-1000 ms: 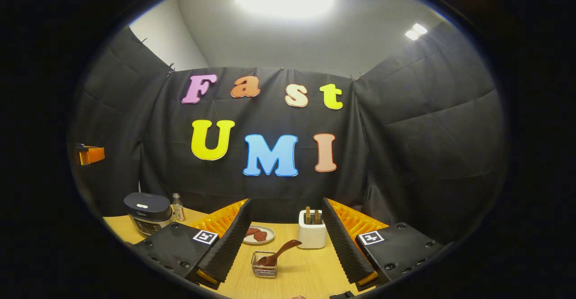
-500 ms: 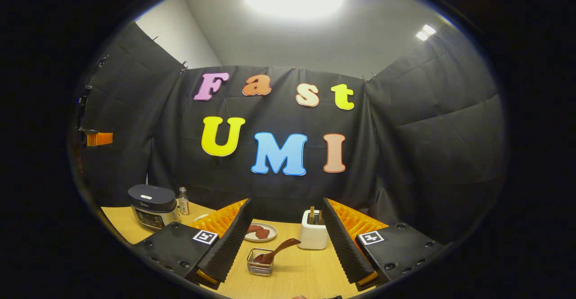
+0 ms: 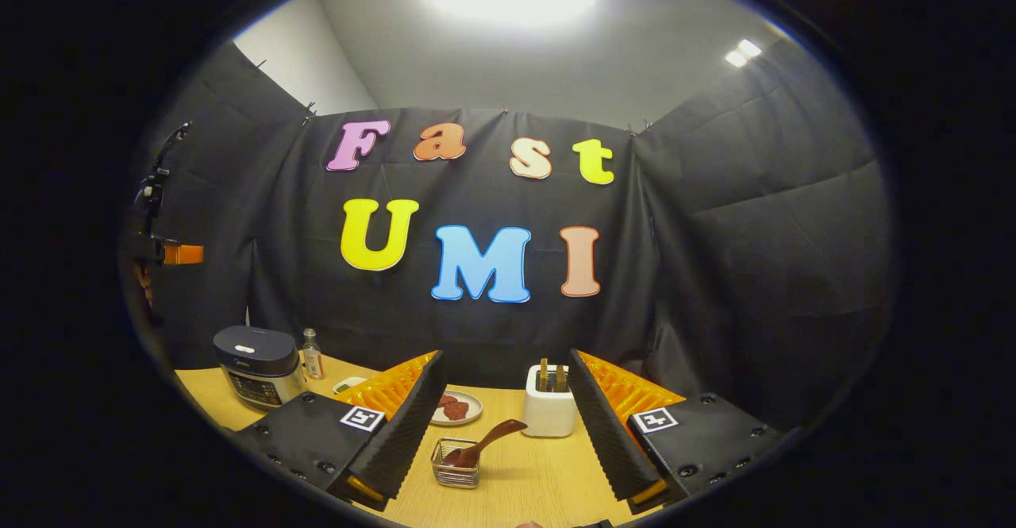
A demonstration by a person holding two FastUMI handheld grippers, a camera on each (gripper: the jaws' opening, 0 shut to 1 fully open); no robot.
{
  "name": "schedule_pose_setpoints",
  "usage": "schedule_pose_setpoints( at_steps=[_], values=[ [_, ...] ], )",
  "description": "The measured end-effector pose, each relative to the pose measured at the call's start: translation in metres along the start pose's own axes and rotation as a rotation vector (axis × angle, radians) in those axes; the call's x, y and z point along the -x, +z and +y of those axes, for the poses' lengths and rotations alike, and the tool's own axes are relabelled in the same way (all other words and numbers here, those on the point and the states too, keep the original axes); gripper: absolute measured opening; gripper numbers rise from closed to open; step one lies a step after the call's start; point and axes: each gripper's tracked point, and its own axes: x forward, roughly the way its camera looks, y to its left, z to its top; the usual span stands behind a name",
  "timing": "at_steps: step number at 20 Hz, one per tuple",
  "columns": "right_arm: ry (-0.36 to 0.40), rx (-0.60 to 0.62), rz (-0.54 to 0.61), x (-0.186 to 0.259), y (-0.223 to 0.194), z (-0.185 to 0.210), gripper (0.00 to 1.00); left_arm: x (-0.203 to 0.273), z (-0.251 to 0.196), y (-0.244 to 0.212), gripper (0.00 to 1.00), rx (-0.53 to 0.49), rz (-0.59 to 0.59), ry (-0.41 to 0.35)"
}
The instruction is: Close the left gripper, press the button to open the rice cooker; take a wooden spoon from the chopstick holder with the right hand, scoop a spoonful of rice and pour it into the rice cooker, then put the wooden spoon back into the chopstick holder.
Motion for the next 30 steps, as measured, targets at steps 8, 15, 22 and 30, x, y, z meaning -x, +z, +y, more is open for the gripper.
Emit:
schedule_pose_setpoints(
  at_steps=[8,15,22,30],
  values=[
    [-0.096,-0.002,0.033,-0.016,-0.006,0.011,0.97,-0.070,0.011,-0.066,0.01,0.031,0.124,-0.066],
    [-0.129,0.030,0.044,-0.029,-0.004,0.026,0.98,-0.101,0.011,-0.131,0.03,0.055,0.233,-0.100],
    [-0.135,0.066,0.067,-0.037,-0.010,0.041,0.97,-0.109,0.012,-0.190,0.01,0.049,0.331,-0.117],
    [-0.140,0.090,0.077,-0.037,-0.011,0.052,0.97,-0.105,0.006,-0.224,0.01,0.065,0.401,-0.142]
  ],
)
